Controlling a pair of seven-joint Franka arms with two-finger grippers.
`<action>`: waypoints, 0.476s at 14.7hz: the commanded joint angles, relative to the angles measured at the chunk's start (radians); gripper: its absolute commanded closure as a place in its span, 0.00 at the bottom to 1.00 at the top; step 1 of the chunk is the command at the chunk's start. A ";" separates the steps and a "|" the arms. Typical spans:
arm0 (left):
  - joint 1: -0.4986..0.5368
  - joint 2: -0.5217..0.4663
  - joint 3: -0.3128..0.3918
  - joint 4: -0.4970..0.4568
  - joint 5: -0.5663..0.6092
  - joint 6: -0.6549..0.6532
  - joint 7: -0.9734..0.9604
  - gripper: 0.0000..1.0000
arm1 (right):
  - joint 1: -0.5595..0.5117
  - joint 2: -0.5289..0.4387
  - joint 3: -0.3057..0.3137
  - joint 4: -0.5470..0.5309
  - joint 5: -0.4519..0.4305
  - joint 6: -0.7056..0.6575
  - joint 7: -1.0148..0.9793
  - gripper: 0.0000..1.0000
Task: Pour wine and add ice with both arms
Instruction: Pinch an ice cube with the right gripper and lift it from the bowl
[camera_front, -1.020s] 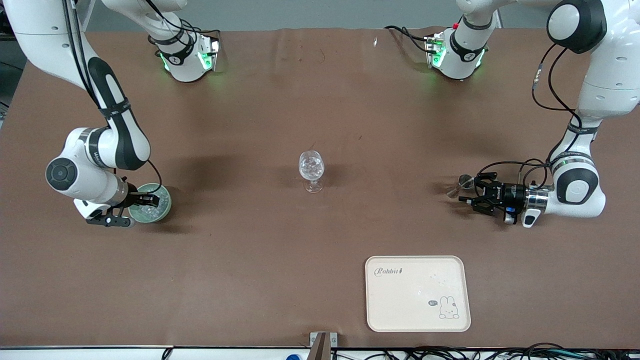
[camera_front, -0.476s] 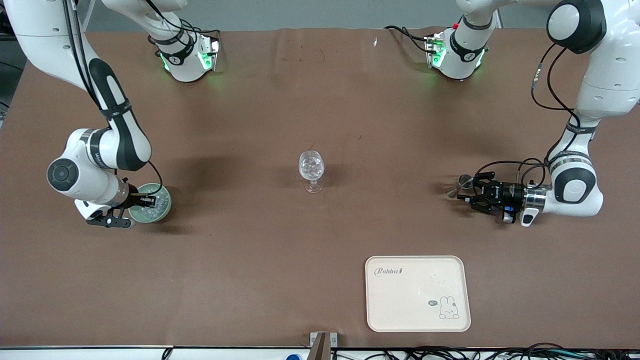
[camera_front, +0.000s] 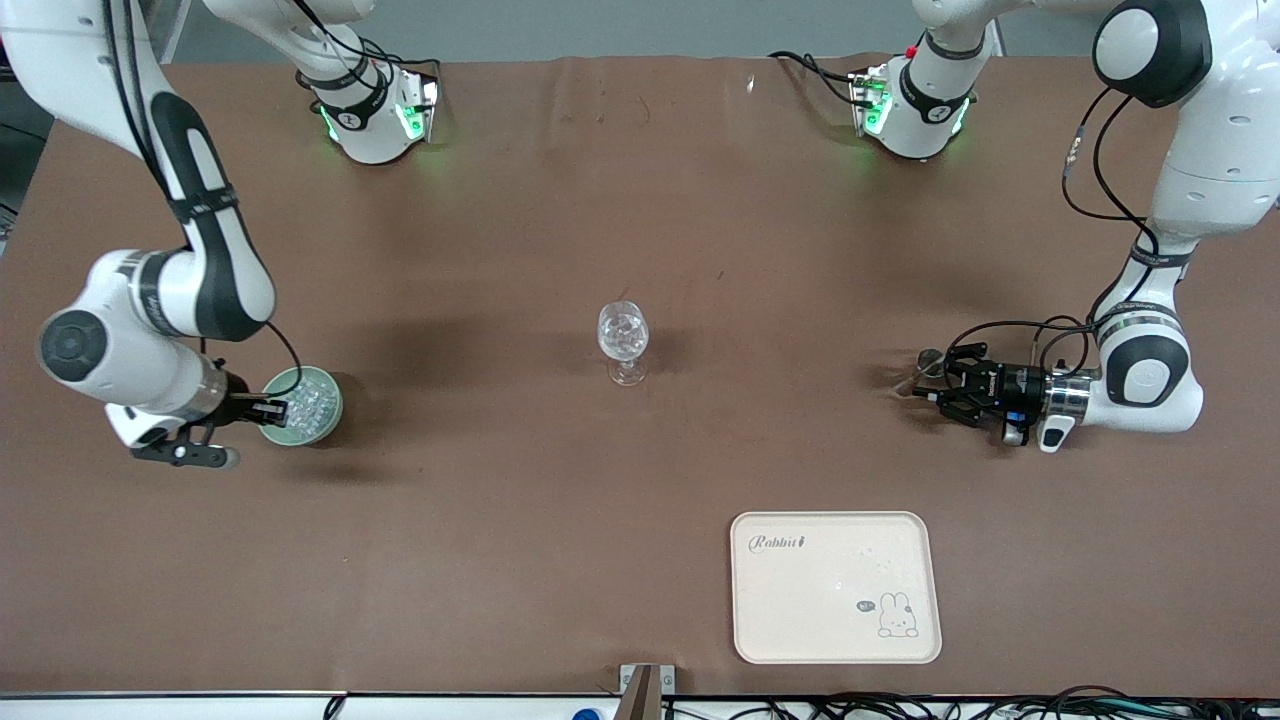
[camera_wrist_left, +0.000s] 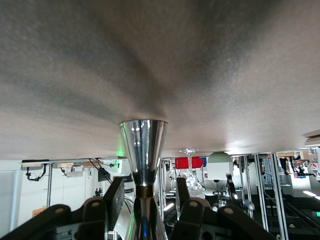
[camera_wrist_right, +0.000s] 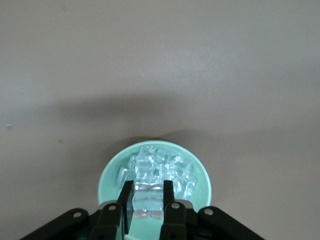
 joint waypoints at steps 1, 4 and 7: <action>-0.009 -0.009 0.000 -0.015 -0.002 0.011 0.007 0.54 | -0.002 -0.029 0.008 0.147 -0.002 -0.175 0.003 0.97; -0.009 -0.007 0.000 -0.015 -0.002 0.011 0.009 0.70 | 0.005 -0.029 0.013 0.320 -0.001 -0.330 0.003 0.96; -0.009 -0.010 0.000 -0.011 -0.002 0.011 0.007 0.91 | 0.010 -0.049 0.011 0.376 0.001 -0.397 -0.002 0.96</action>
